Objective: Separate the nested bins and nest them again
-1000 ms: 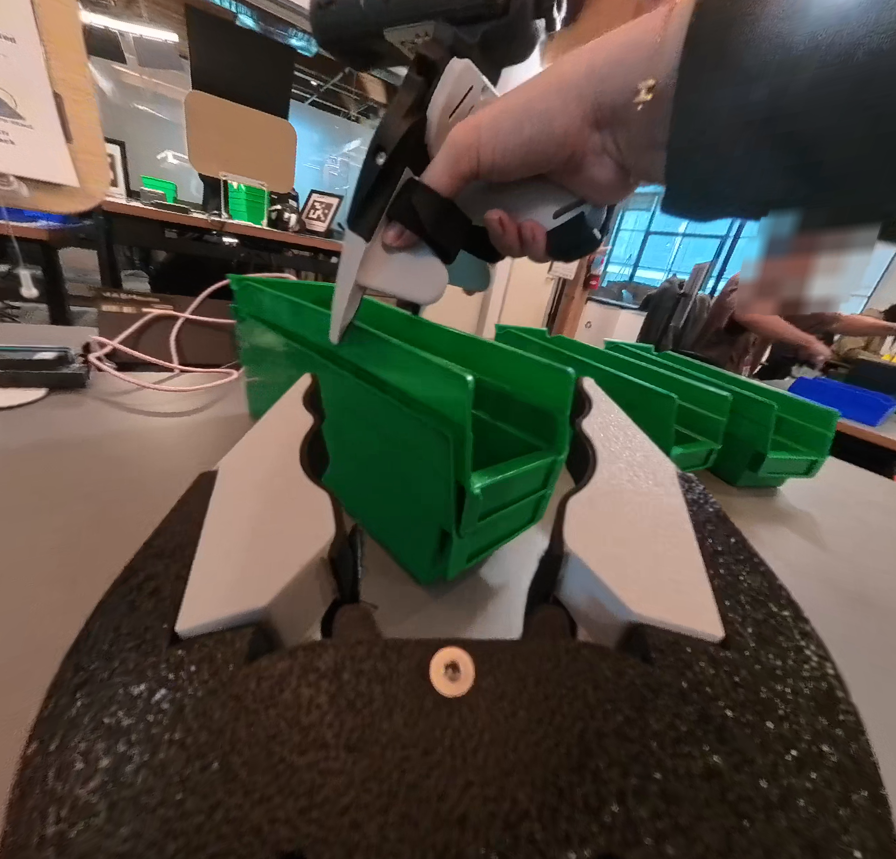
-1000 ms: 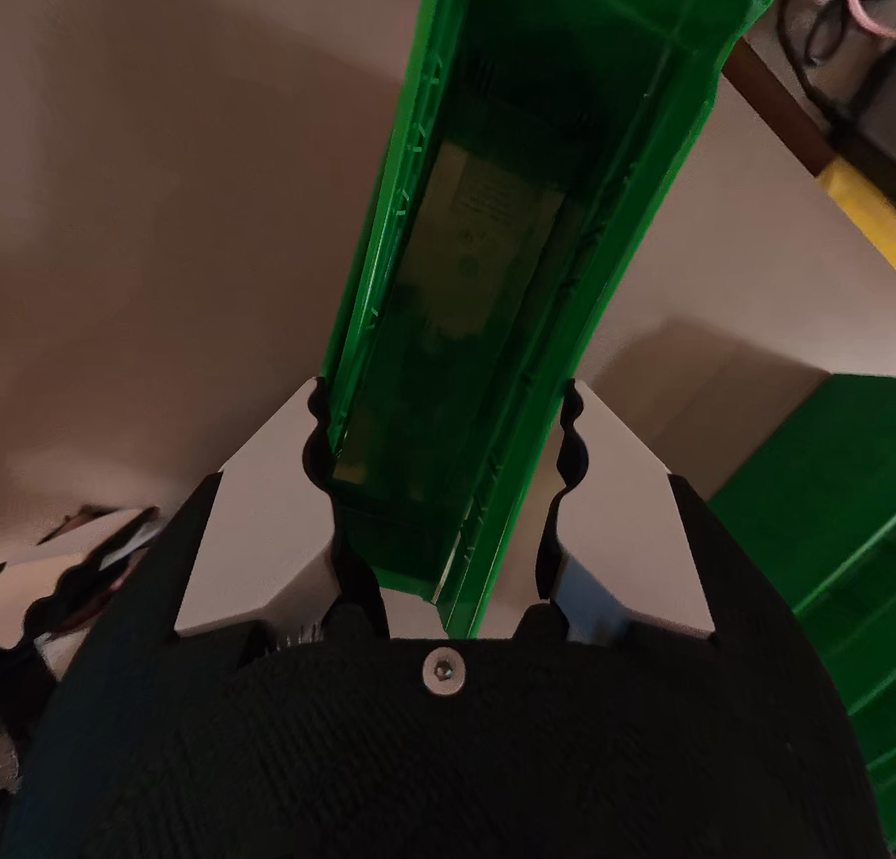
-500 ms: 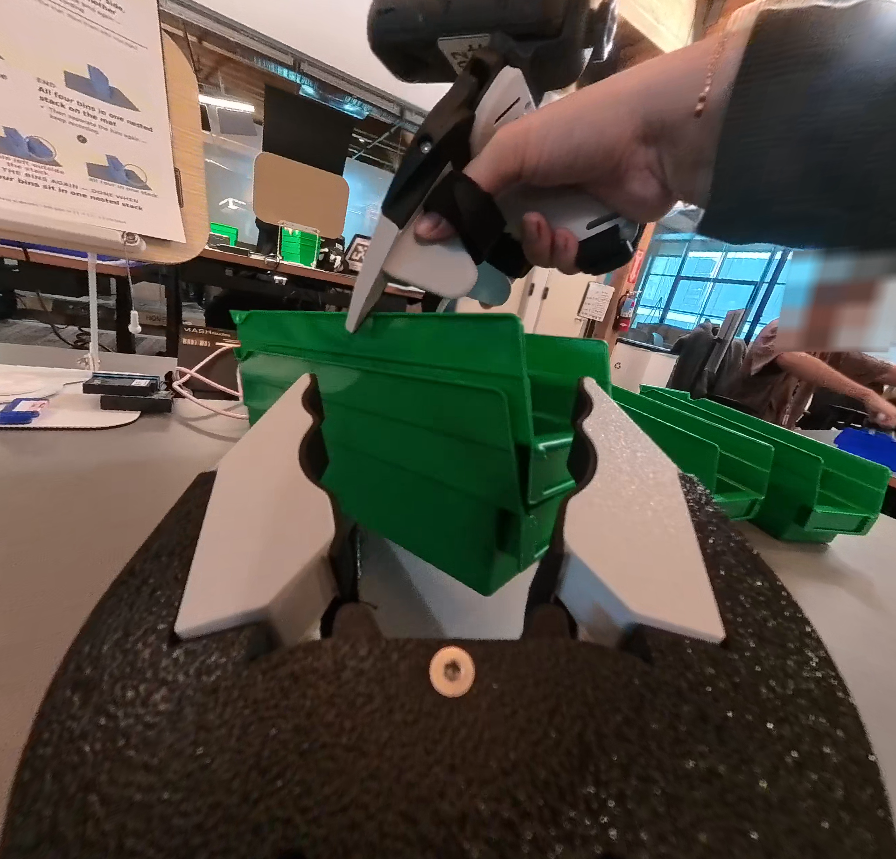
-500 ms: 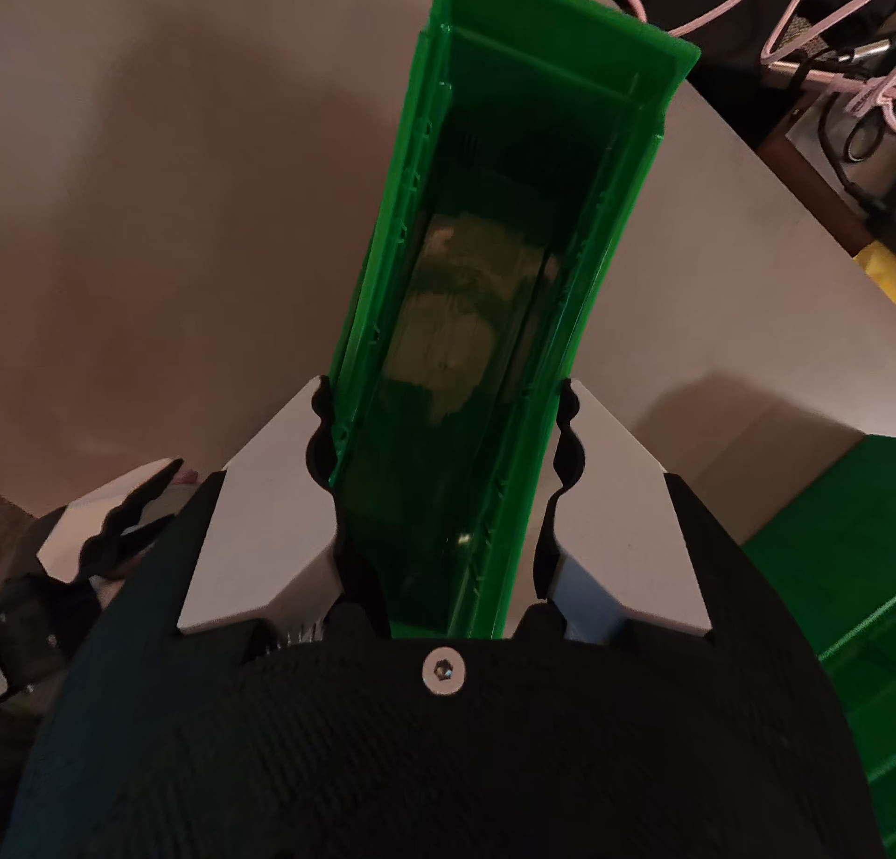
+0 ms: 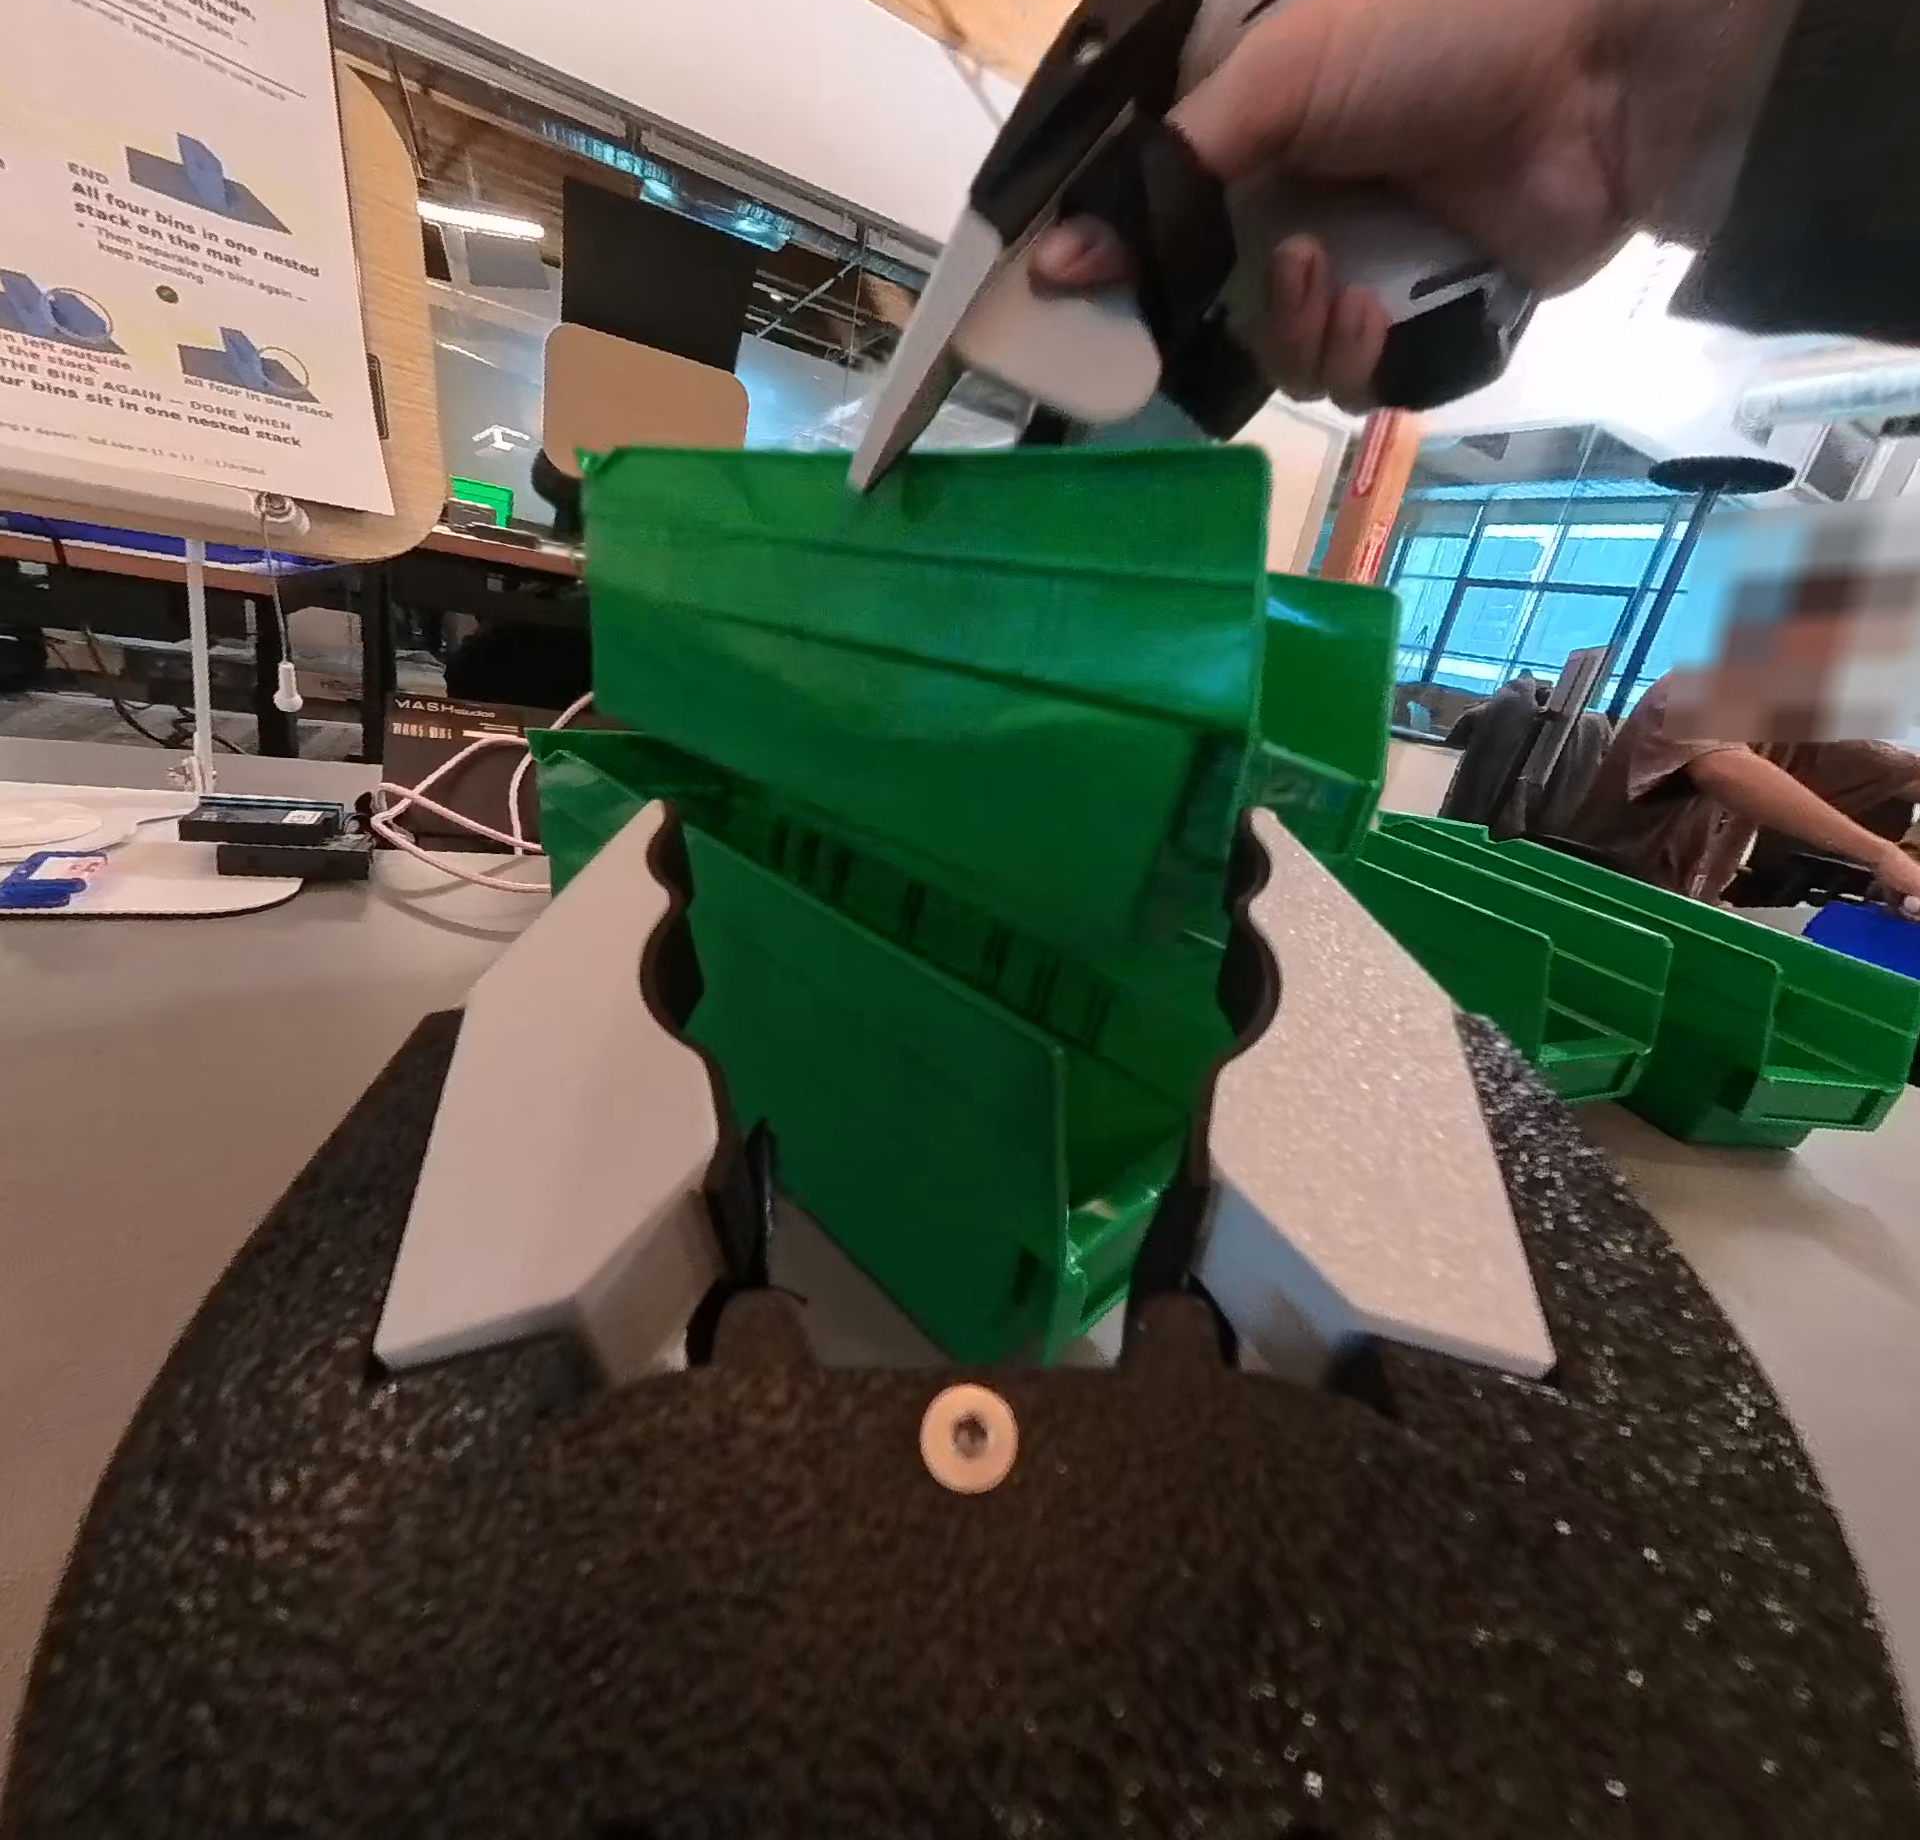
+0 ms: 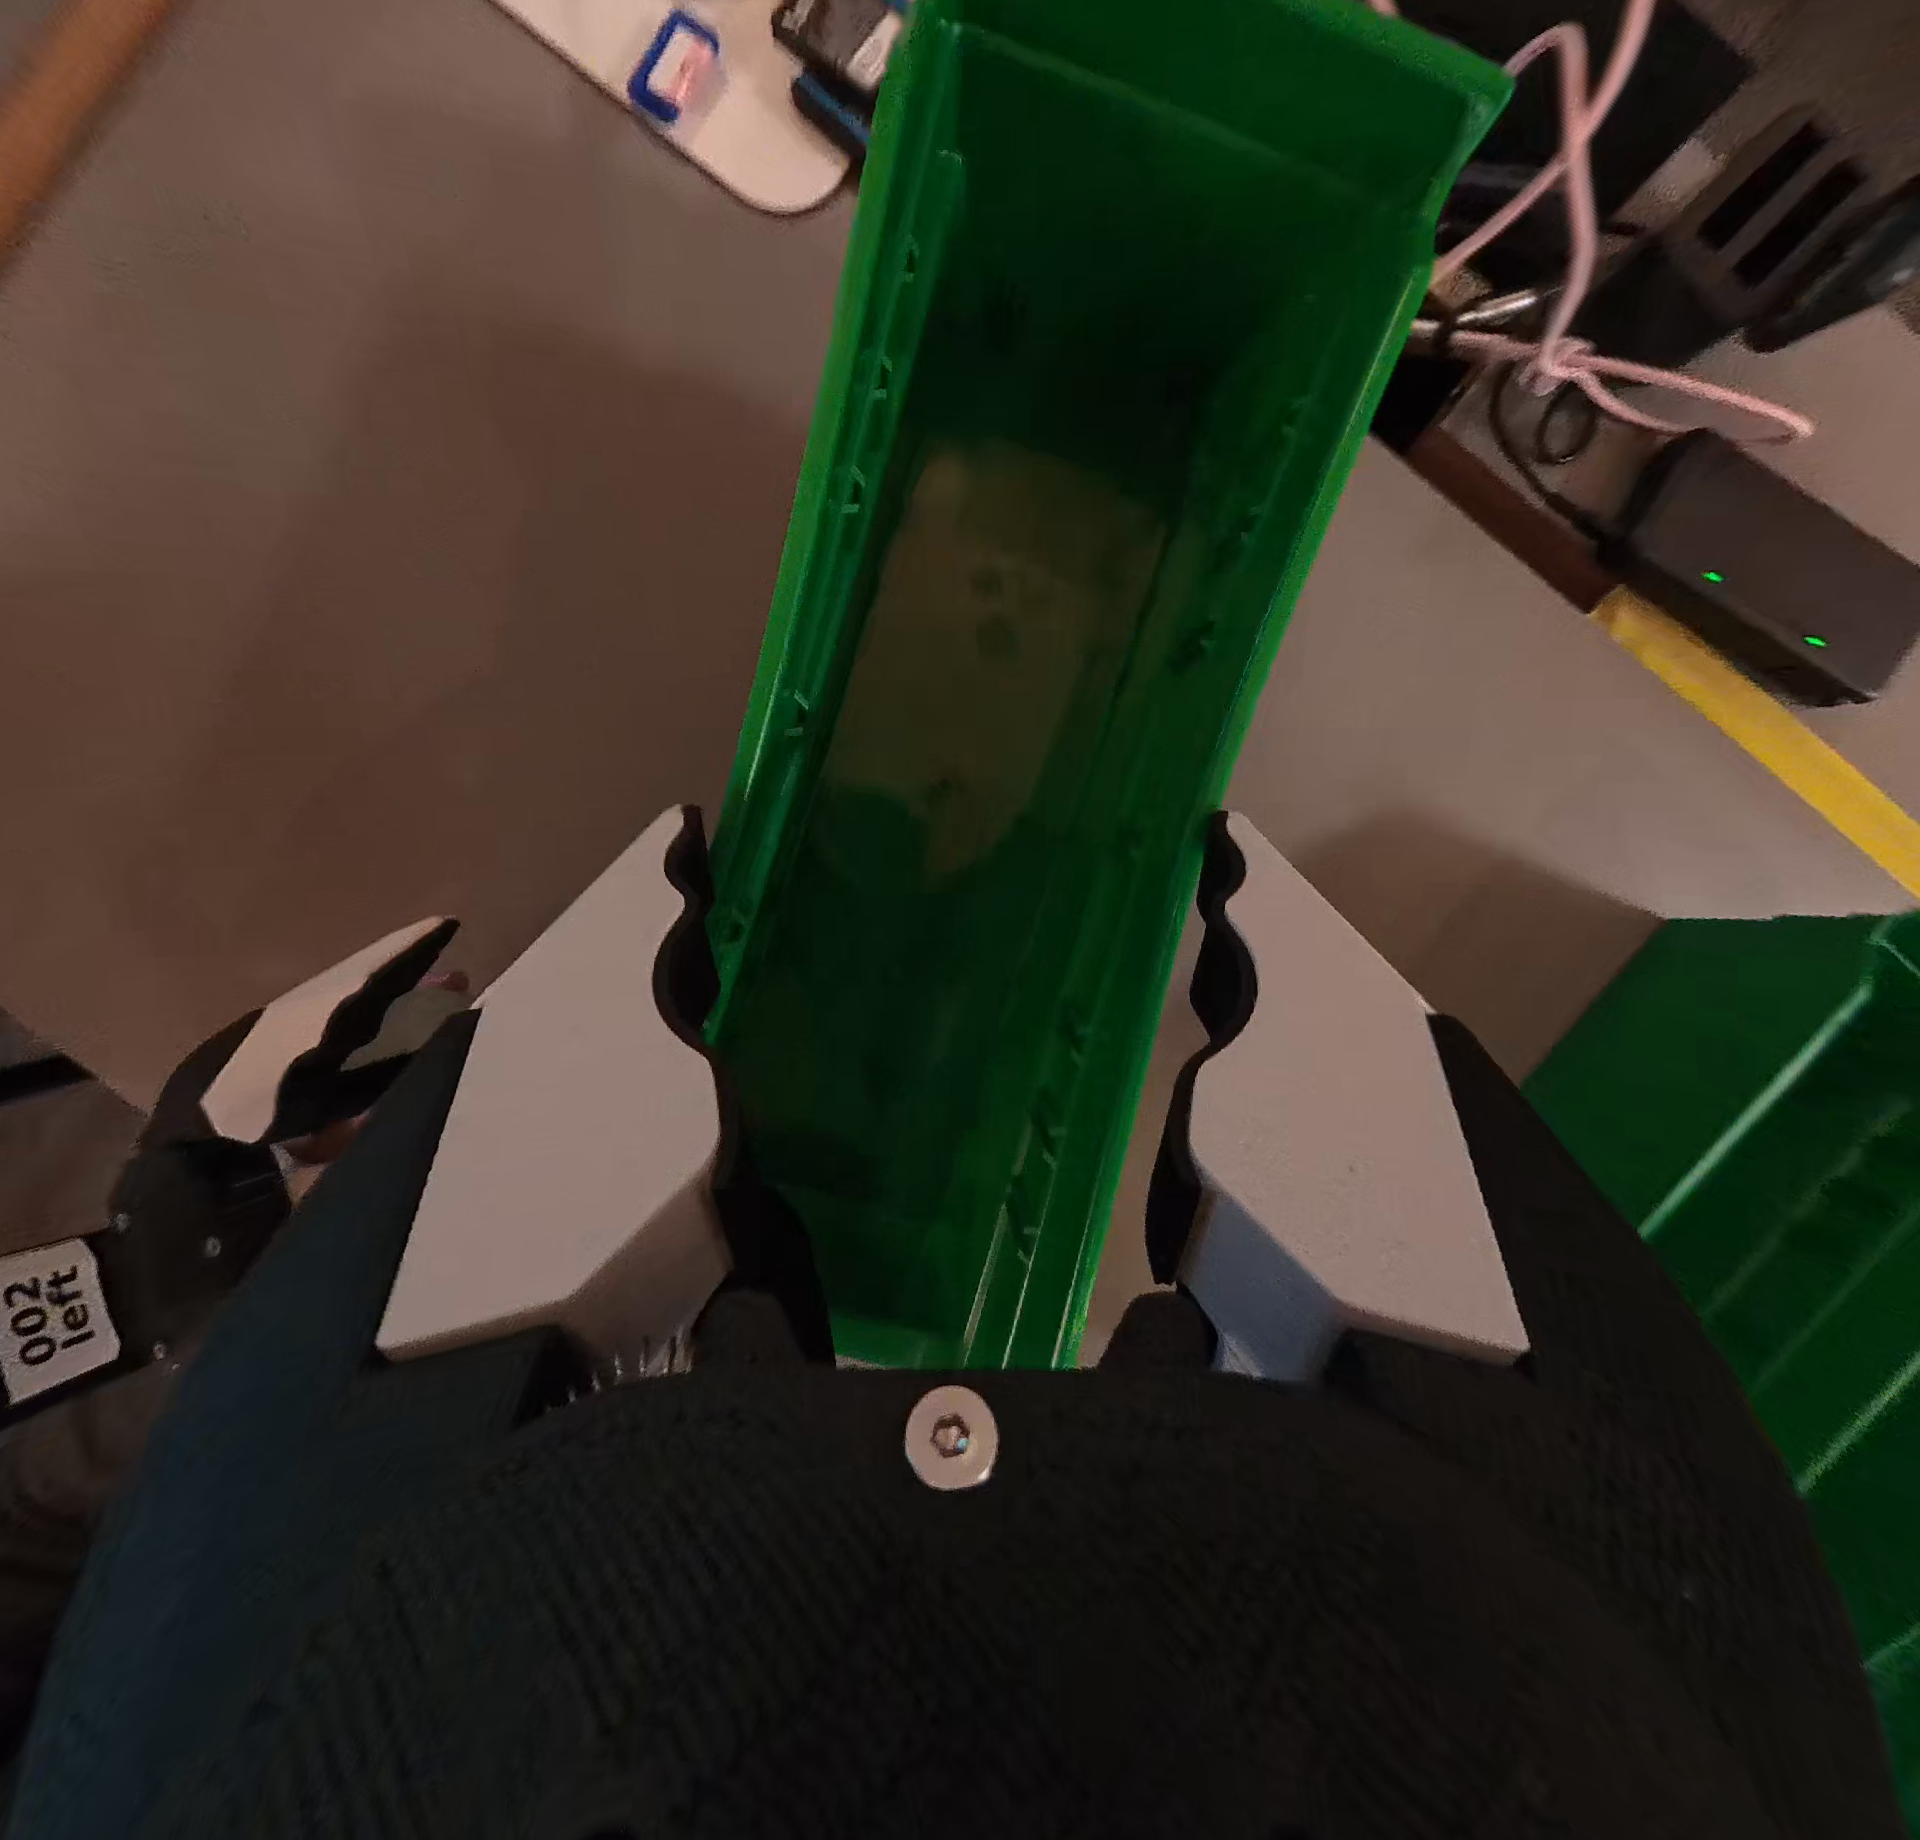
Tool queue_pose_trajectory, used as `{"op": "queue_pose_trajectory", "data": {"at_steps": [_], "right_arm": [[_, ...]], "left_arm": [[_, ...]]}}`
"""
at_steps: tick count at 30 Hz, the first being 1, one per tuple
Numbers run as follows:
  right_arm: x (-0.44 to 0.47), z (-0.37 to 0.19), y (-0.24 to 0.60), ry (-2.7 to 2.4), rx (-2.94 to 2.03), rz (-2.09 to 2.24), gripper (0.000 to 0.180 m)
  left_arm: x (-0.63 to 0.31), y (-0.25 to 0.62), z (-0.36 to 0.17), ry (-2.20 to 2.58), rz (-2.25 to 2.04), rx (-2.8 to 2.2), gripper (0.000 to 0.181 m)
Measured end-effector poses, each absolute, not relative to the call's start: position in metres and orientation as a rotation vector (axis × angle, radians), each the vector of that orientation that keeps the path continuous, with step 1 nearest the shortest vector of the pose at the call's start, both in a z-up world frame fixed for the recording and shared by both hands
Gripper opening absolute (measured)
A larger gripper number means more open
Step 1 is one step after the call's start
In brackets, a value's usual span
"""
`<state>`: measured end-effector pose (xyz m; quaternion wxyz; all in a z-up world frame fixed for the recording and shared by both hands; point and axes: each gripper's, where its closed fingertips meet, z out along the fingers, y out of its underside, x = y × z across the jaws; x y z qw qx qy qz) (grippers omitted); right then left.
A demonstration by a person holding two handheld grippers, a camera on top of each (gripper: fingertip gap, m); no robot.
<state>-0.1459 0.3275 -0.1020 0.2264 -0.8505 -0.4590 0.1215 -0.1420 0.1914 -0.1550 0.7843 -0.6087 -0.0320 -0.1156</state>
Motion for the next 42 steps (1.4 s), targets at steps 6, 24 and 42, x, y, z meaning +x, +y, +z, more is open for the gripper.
{"op": "queue_pose_trajectory", "data": {"at_steps": [6, 24, 42], "right_arm": [[-0.092, -0.068, 0.370, -1.080, -2.343, 0.316, 0.096], [0.005, -0.218, 0.410, -0.842, -2.459, 0.116, 0.110], [-0.115, -0.211, 0.334, -1.587, -2.126, 0.052, 0.083]], "left_arm": [[-0.146, 0.190, -0.152, -0.088, -0.258, -1.297, 0.102], [-0.143, 0.197, -0.168, -0.088, -0.248, -1.338, 0.101], [-0.161, 0.195, -0.167, -0.182, -0.227, -1.314, 0.109]]}}
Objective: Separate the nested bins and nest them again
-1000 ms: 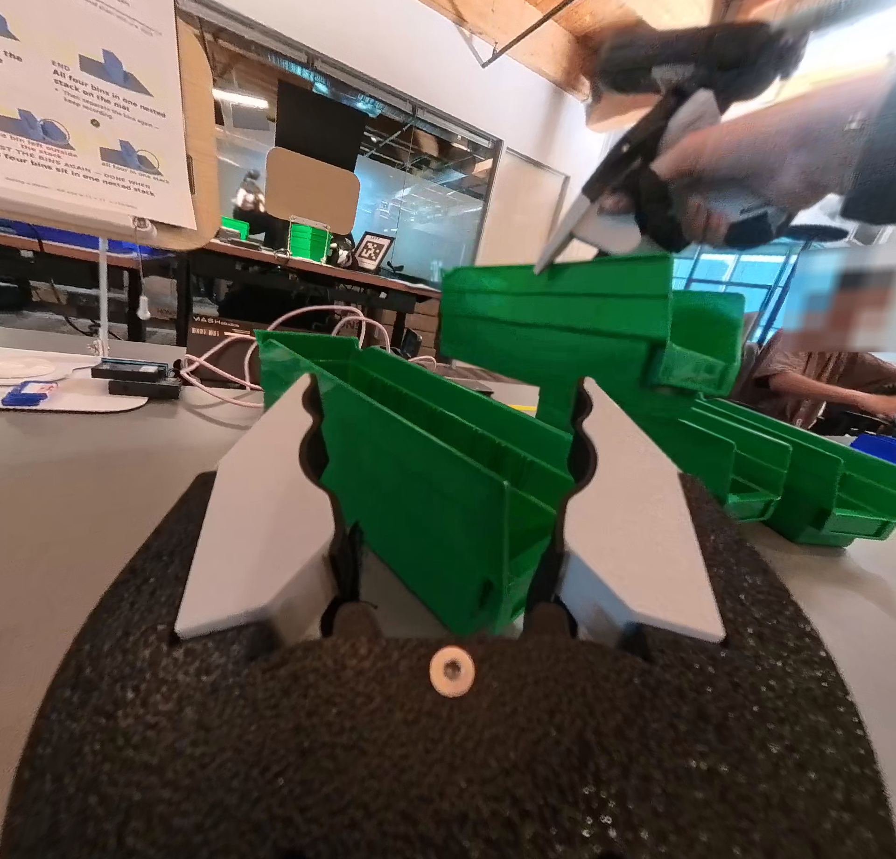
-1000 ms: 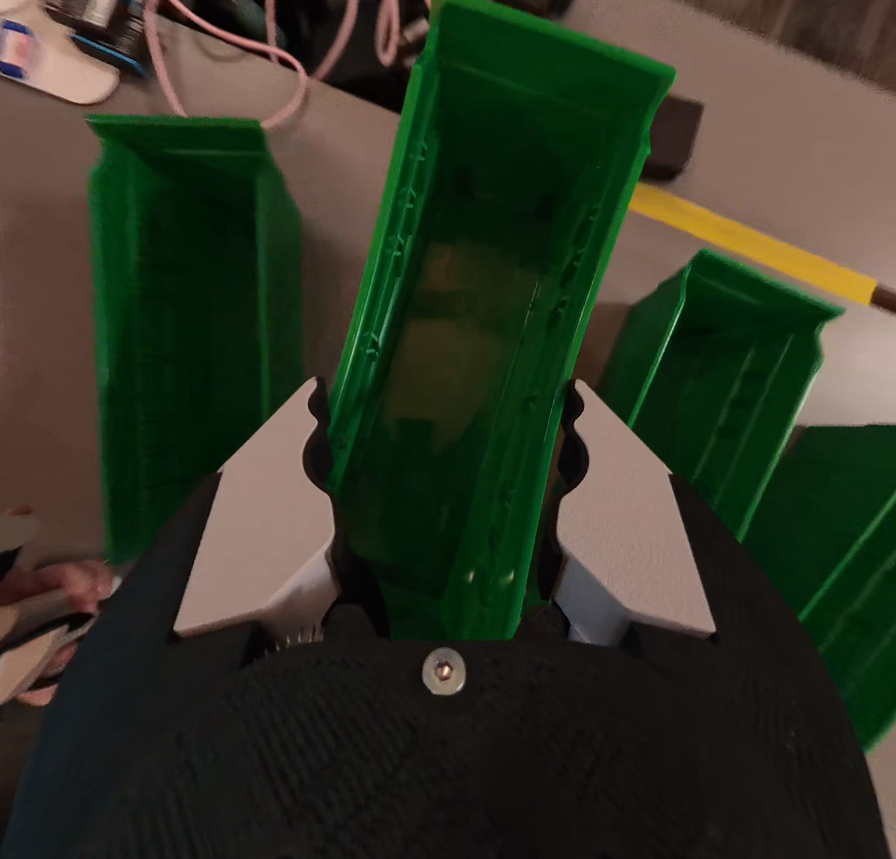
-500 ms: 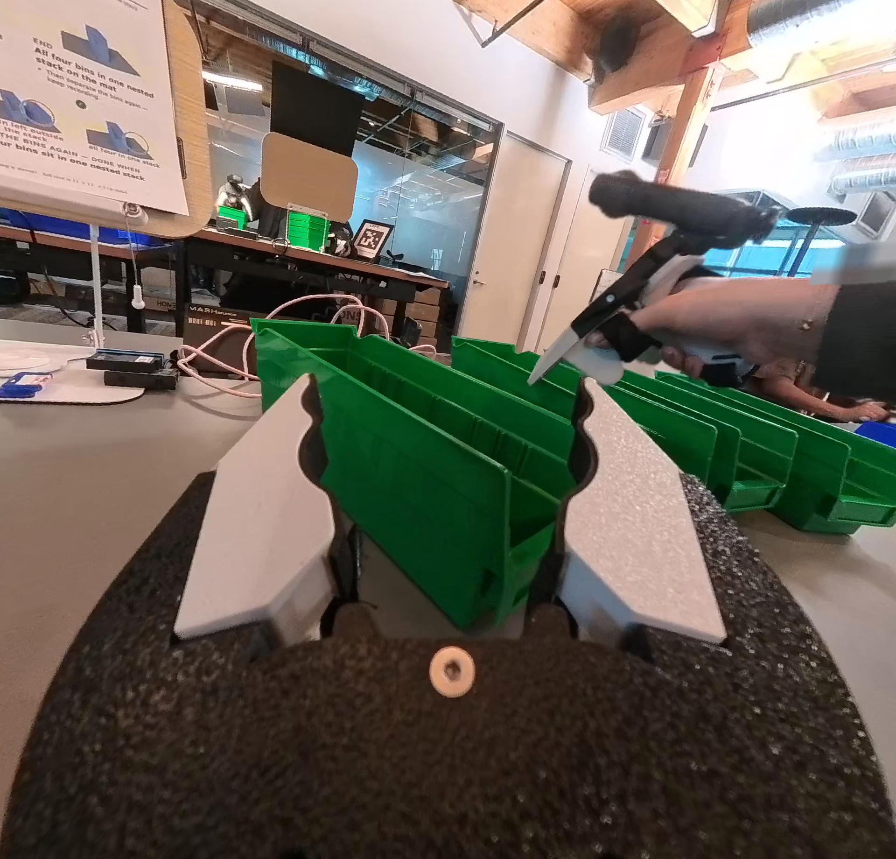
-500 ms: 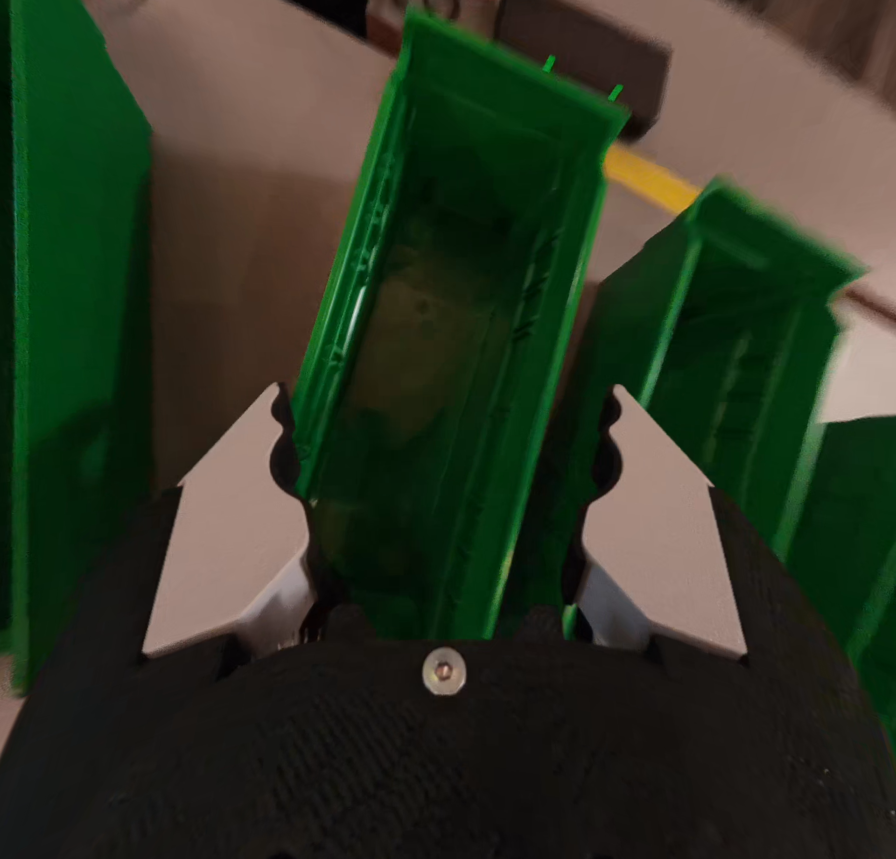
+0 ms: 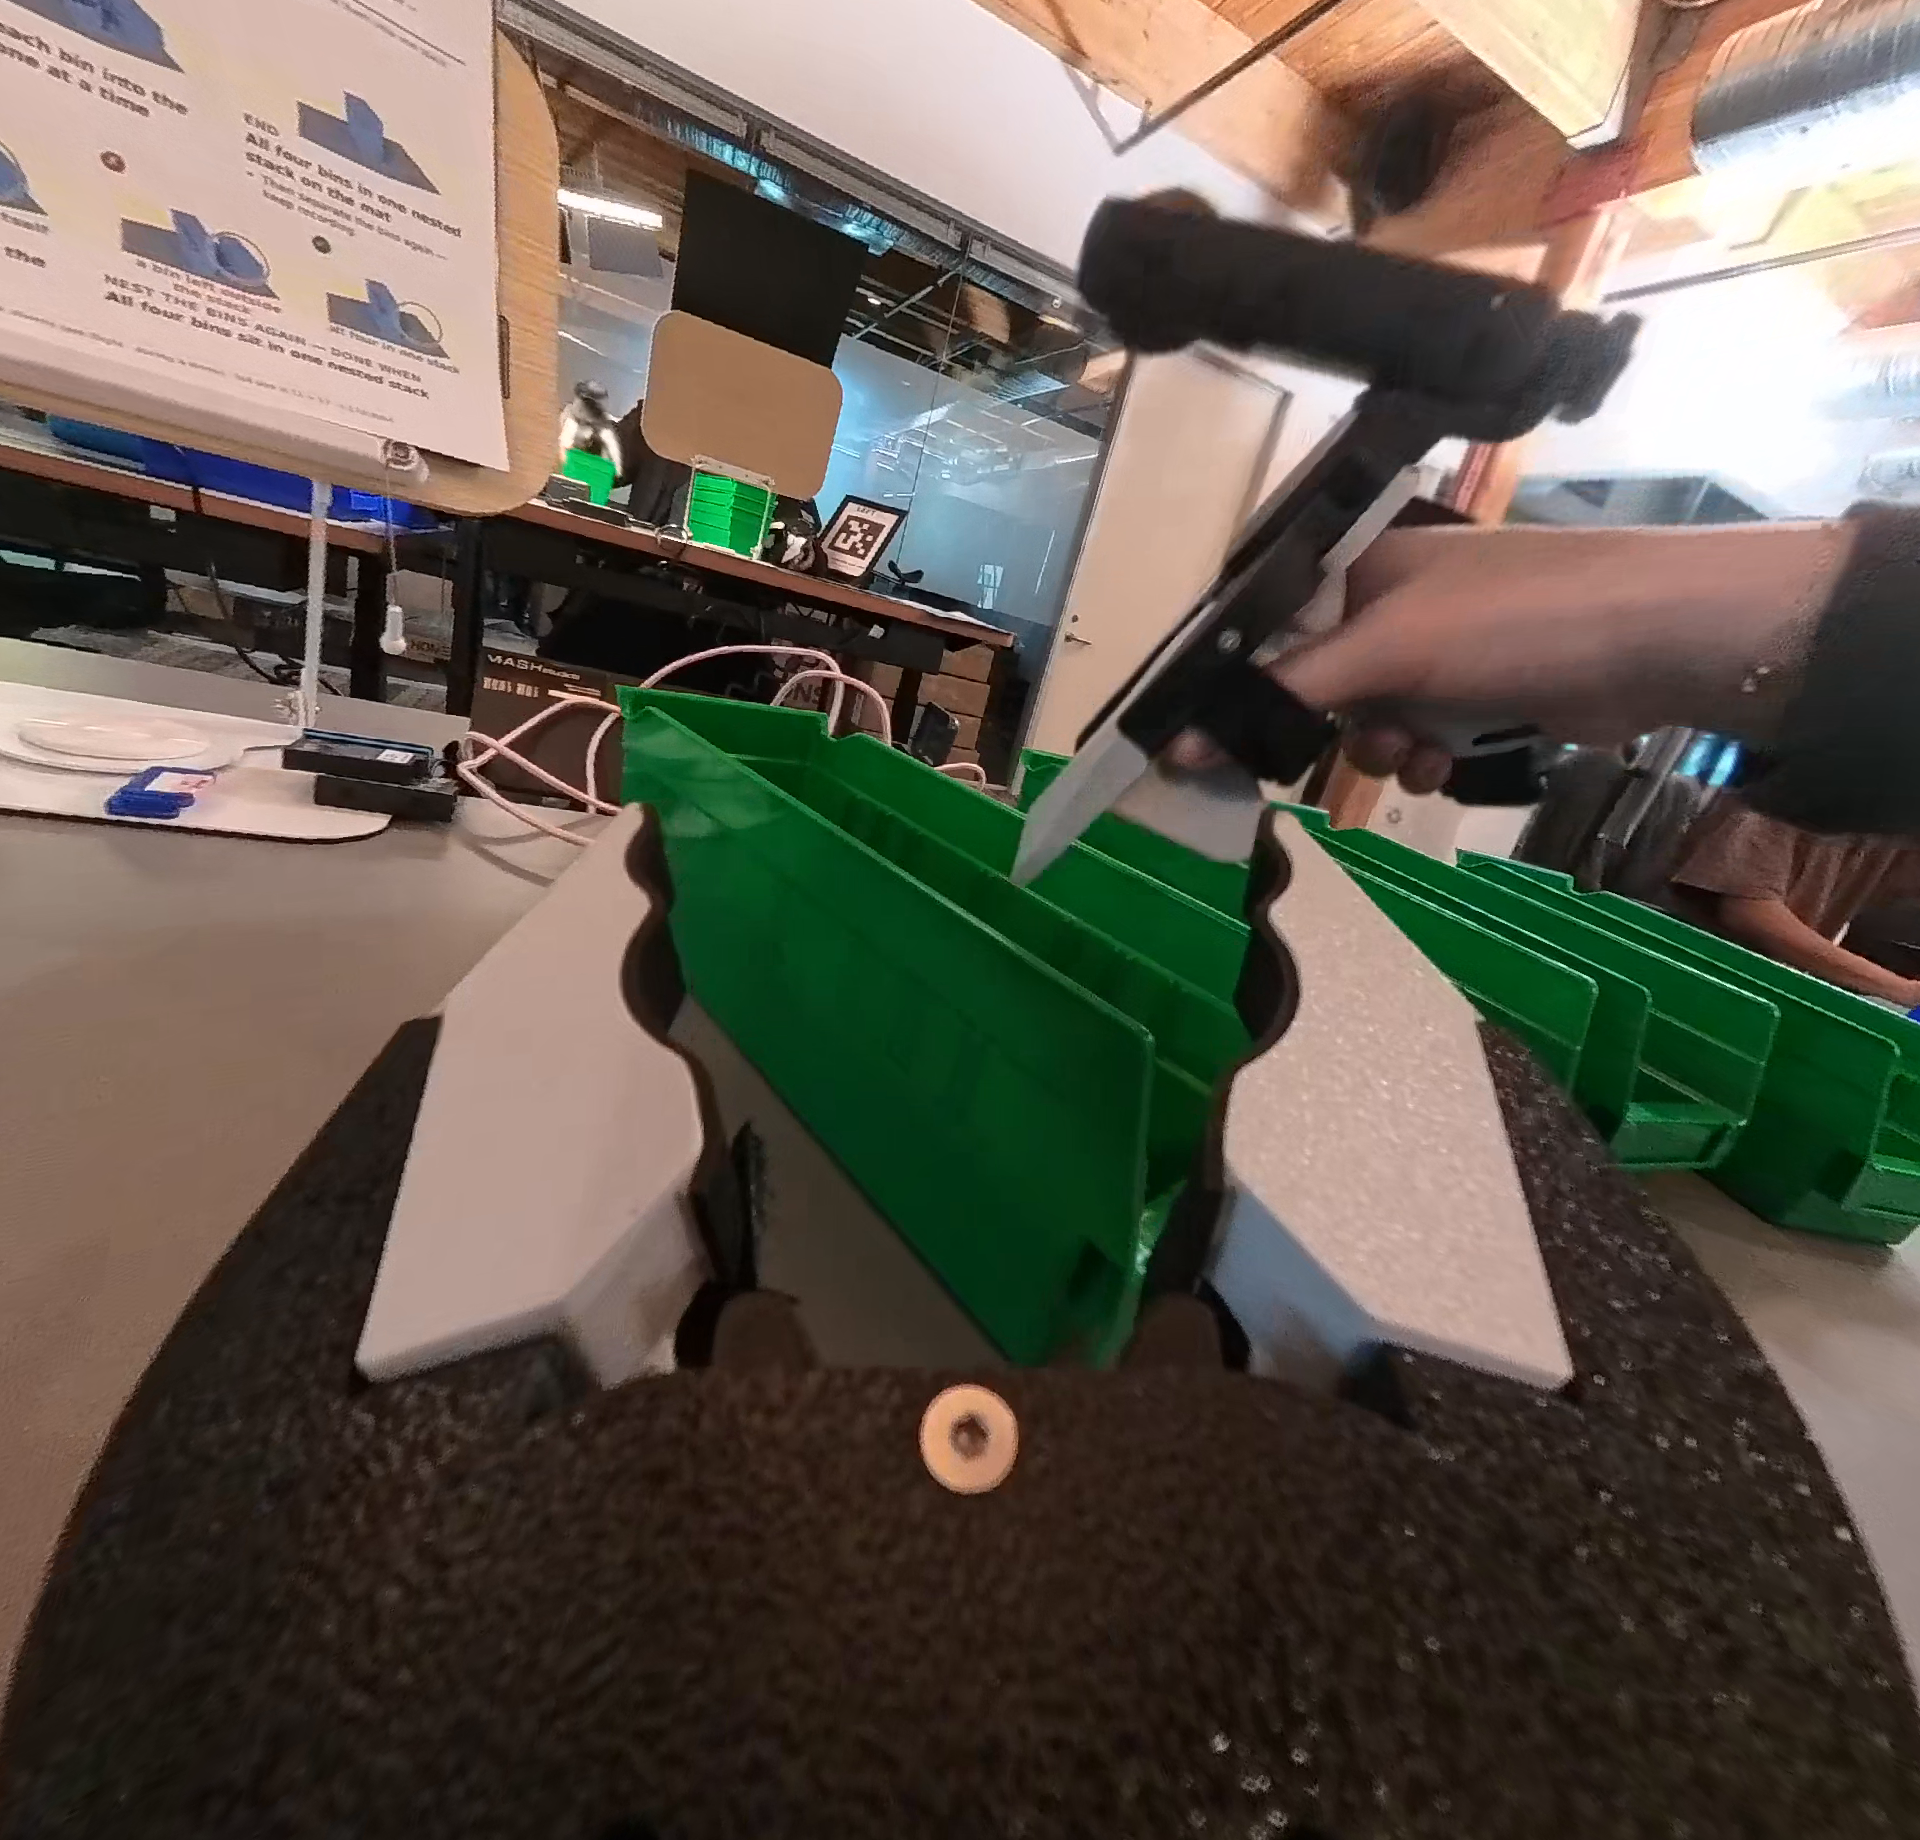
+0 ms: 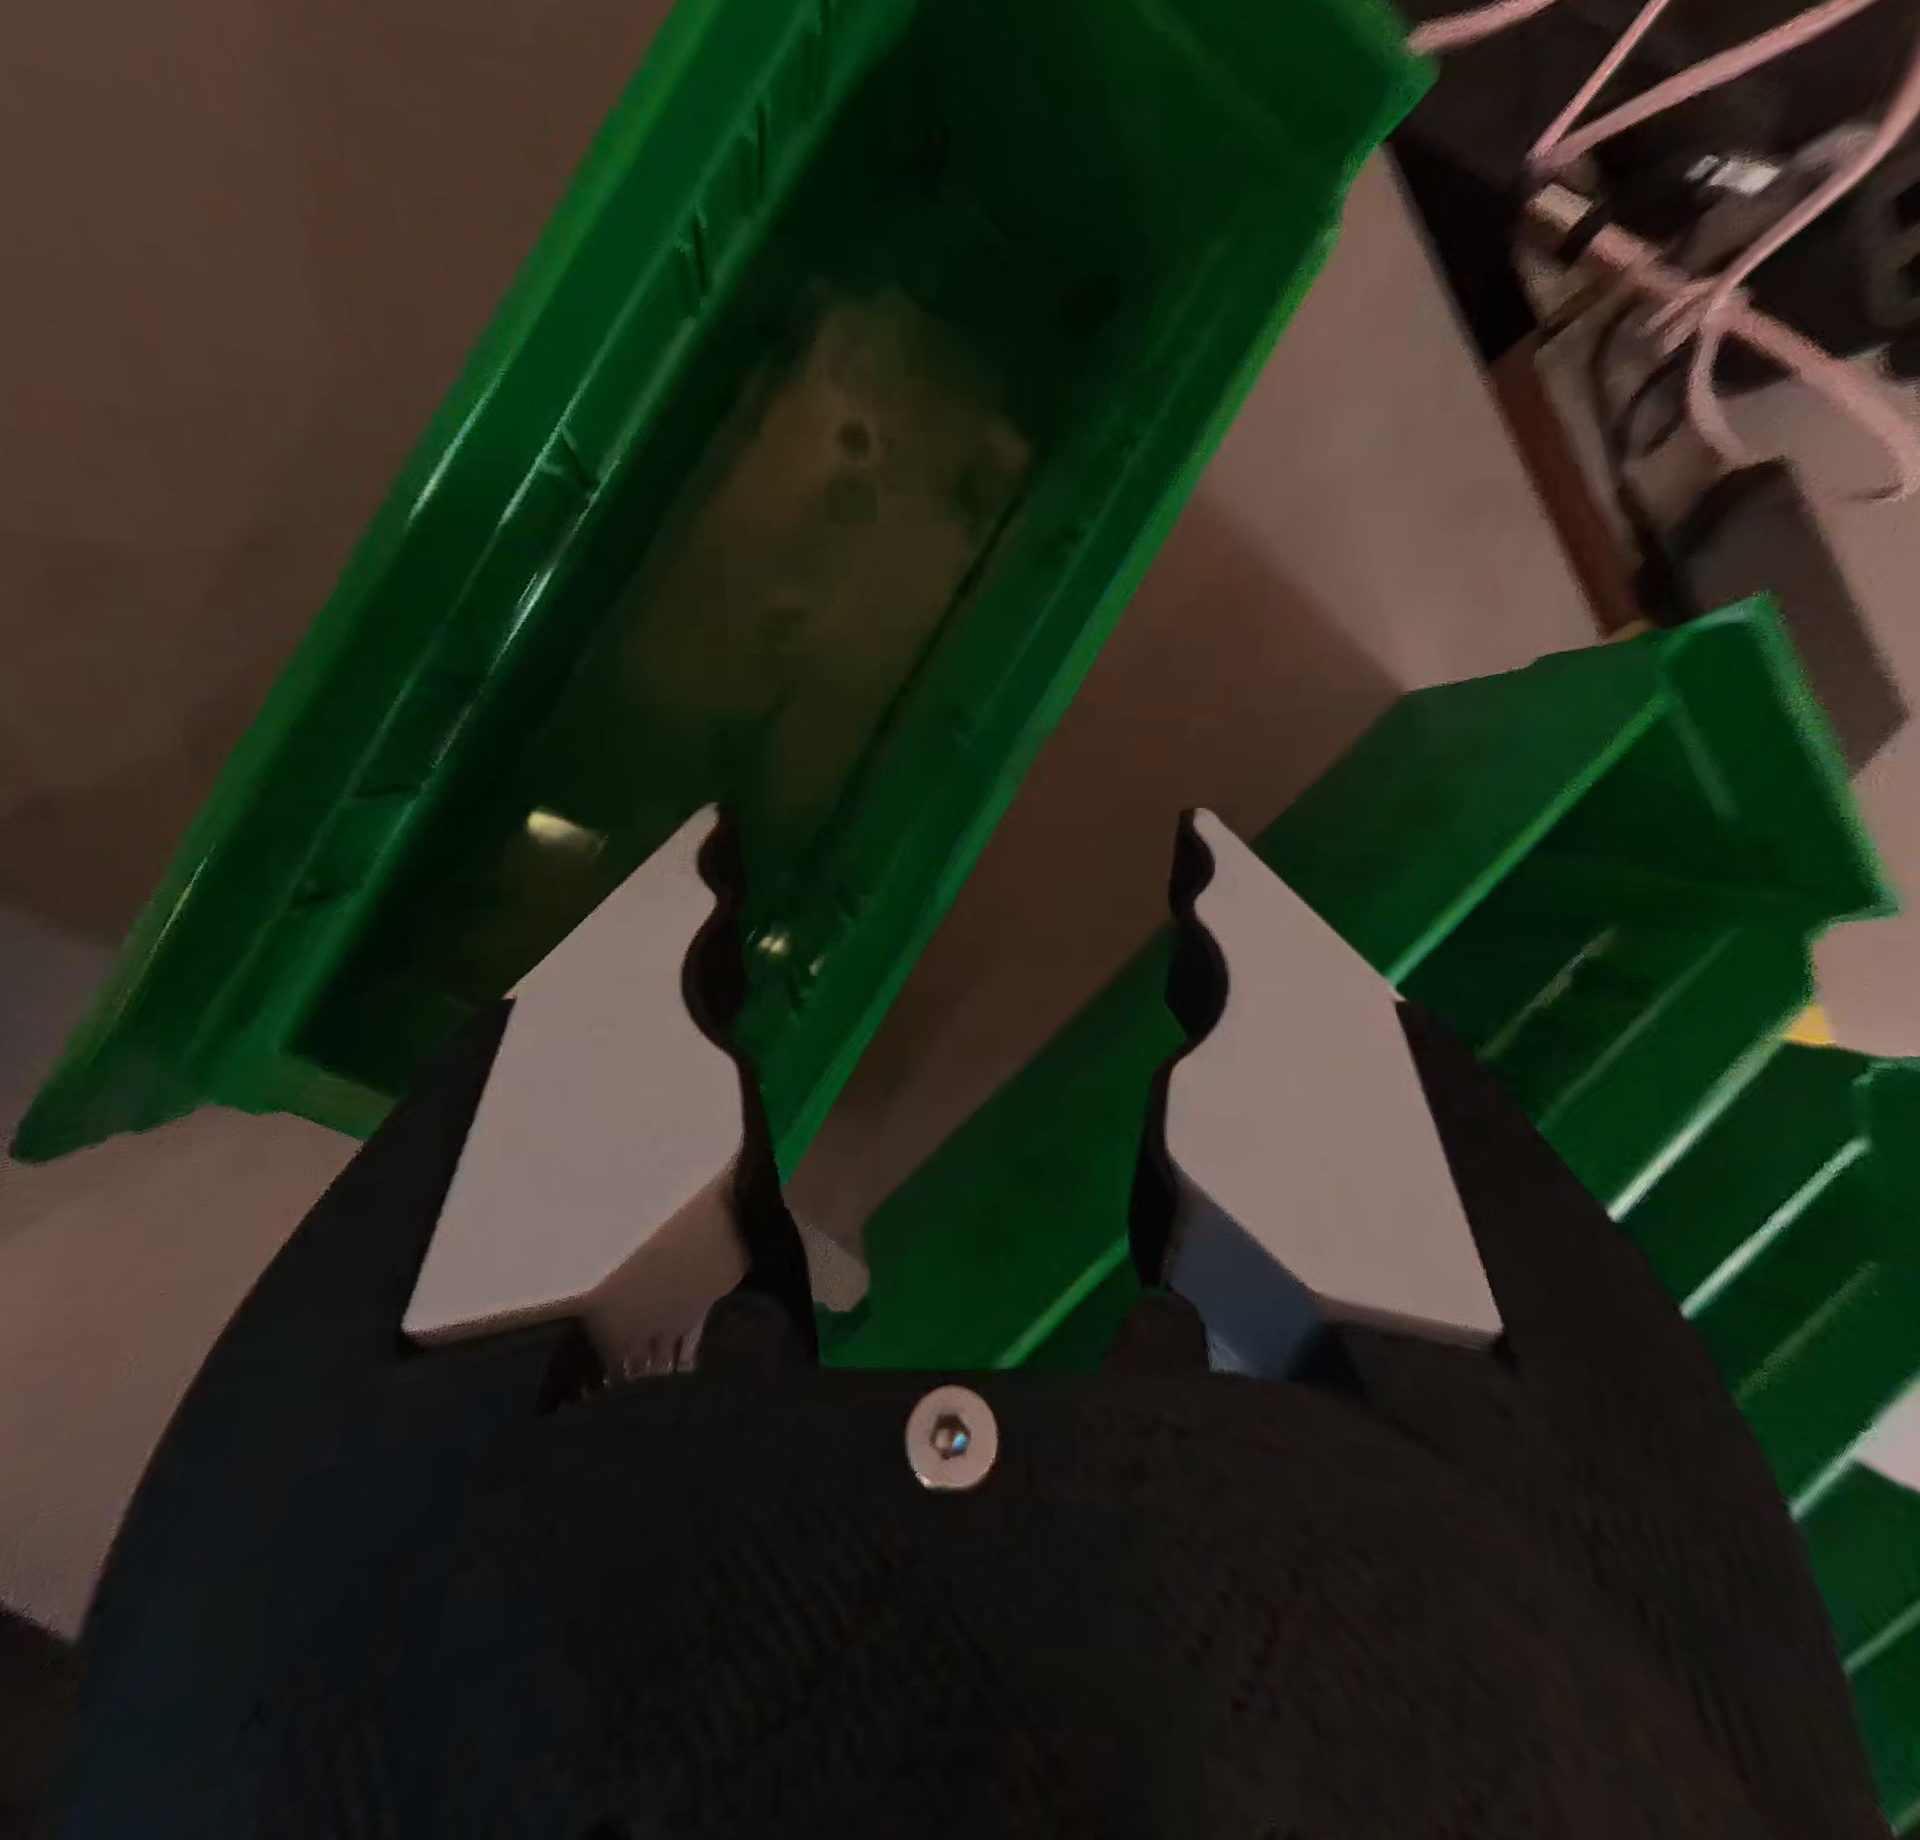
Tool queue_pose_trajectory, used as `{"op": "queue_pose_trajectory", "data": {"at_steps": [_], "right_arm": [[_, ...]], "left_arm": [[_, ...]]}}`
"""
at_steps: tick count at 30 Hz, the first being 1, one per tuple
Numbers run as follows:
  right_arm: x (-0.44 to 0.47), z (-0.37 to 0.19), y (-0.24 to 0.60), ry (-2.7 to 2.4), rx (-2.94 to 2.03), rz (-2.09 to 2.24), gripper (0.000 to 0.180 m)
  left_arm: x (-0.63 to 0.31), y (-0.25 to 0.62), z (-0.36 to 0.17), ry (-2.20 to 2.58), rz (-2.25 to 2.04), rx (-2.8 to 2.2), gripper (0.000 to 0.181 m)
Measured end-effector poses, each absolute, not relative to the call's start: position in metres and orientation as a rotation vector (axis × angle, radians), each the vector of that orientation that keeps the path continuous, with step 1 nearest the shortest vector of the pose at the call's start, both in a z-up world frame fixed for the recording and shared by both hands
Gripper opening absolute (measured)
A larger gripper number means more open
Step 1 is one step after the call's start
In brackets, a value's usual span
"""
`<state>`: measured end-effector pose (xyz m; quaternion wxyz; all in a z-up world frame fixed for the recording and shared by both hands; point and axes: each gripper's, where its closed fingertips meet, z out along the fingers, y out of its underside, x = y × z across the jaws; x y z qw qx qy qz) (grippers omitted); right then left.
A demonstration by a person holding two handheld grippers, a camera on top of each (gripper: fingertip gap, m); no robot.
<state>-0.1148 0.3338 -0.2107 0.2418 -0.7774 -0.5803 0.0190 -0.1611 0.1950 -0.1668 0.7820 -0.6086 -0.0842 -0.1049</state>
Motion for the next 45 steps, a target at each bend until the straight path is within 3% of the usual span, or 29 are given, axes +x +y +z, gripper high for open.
{"op": "queue_pose_trajectory", "data": {"at_steps": [5, 10, 23, 26, 29, 37, 40, 45], "right_arm": [[-0.117, -0.231, 0.345, -1.505, -2.228, -0.058, 0.019], [-0.124, -0.226, 0.361, -1.309, -2.255, -0.048, 0.010], [-0.092, -0.229, 0.371, -0.764, -2.544, 0.056, 0.009], [-0.103, -0.227, 0.357, -0.830, -2.539, 0.161, 0.052], [-0.111, -0.198, 0.357, -0.934, -2.347, 0.200, 0.071], [-0.046, -0.104, 0.296, -1.066, -1.619, 0.526, 0.068], [0.001, -0.082, 0.281, -1.003, -1.444, 0.673, 0.056], [0.066, -0.040, 0.295, -0.916, -1.309, 0.738, 0.053]], "left_arm": [[-0.165, 0.195, -0.167, -0.196, -0.216, -1.313, 0.111], [-0.165, 0.195, -0.167, -0.192, -0.224, -1.315, 0.111], [-0.163, 0.196, -0.168, -0.185, -0.229, -1.321, 0.111], [-0.163, 0.196, -0.168, -0.185, -0.229, -1.321, 0.111], [-0.164, 0.195, -0.168, -0.187, -0.224, -1.318, 0.111], [-0.166, 0.195, -0.168, -0.191, -0.214, -1.318, 0.111], [-0.166, 0.195, -0.167, -0.180, -0.196, -1.318, 0.110], [-0.166, 0.197, -0.167, -0.165, -0.158, -1.325, 0.110]]}}
